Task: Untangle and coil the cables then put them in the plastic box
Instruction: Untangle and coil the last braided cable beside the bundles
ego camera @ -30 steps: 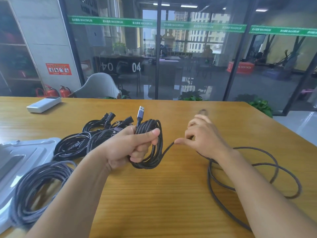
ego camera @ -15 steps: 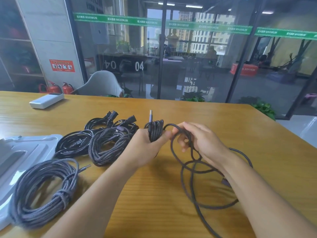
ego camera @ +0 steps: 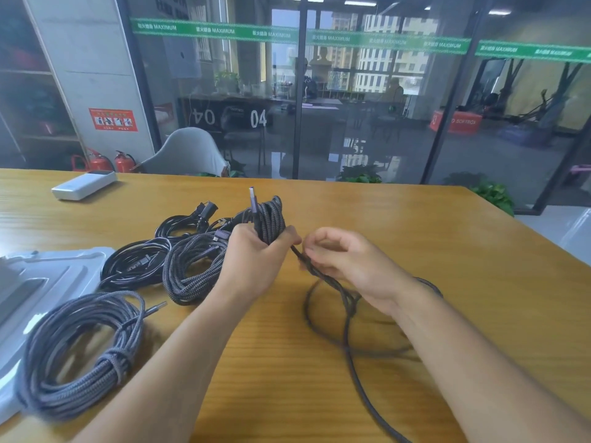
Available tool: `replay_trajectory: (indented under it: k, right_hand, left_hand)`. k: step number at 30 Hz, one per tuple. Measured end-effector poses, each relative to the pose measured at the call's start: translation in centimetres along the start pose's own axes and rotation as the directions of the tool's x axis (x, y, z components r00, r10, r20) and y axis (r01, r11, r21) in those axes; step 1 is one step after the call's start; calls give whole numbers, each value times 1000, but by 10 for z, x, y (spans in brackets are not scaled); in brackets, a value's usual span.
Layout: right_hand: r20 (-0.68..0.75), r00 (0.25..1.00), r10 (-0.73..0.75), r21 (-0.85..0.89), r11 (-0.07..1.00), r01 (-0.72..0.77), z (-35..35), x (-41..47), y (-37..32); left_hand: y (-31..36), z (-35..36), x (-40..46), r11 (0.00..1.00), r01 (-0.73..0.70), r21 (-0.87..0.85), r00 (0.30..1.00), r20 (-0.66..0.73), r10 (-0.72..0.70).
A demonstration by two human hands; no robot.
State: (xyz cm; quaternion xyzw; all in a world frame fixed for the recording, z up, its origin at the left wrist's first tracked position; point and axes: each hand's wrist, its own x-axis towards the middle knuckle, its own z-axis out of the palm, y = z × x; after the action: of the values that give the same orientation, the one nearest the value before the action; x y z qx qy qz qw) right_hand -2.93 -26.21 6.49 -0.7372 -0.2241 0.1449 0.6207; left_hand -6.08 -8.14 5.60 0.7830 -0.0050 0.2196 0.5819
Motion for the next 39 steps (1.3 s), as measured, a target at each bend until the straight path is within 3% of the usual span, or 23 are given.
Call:
replay_trajectory:
  k: [3,5,8,12,18,26,28,30,31,33,34,35,36,37,38,39]
  right_hand:
    - [-208,978,18,422,904,73,-7,8,0]
    - [-177,983,45,625,777,77,-9,11,-2]
    - [-104,994,9,727,683,70,-2,17,-1]
    - [-216,975,-60,740,641,203,-7,15,-7]
    - [-367,930,-27,651,707,278,-38,1,-3]
    - [-601,794,85,568,745,350,-58,-6,11]
    - [-640,768,6,376,875,306,-54,-4,16]
    - [-644,745,-174,-29,979,203,-52,1,24]
    - [-614,748,-253,-222,964,144,-53,3,25]
    - [-490,791,-366,-580,815,17,-54,4,22]
    - [-390,838,-381,-774,629,-75,-53,4,17]
    - [-307,889,-339,-910,377,-171,-49,4,14]
    - [-259,928,-269,-965,120,-234,-43,6,10]
    - [-229,952,-201,-968,-54,-245,-33,7,8]
    - [-184,973,-139,-965,-162,-206,-23,7,8]
    - [-133,984,-118,-968,-200,-155,-13,6,11]
  left_hand:
    - [-3,-7,5,997,-23,68,998,-64,28]
    - [-4,-11,8,995,-32,91,993,-109,42]
    - [-4,-7,8,987,-68,144,992,-100,83]
    - [-10,-17,12,990,-41,132,976,-208,68]
    - [-13,-22,17,991,-18,133,960,-275,54]
    - [-8,-19,15,990,-7,141,952,-302,49]
    - [-6,-21,14,996,6,87,954,-300,20]
    - [-5,-24,12,999,26,22,966,-256,-19]
    - [-4,-24,11,999,40,0,973,-228,-39]
    - [1,-23,8,998,67,-14,981,-180,-69]
    - [3,-21,7,997,76,-27,983,-166,-79]
    - [3,-20,7,996,77,-40,984,-159,-82]
    - [3,-19,8,996,72,-45,985,-155,-78]
    - [2,-18,8,997,67,-45,987,-142,-73]
    - [1,-18,9,996,68,-53,990,-121,-74]
    - [1,-17,9,995,68,-72,992,-98,-75]
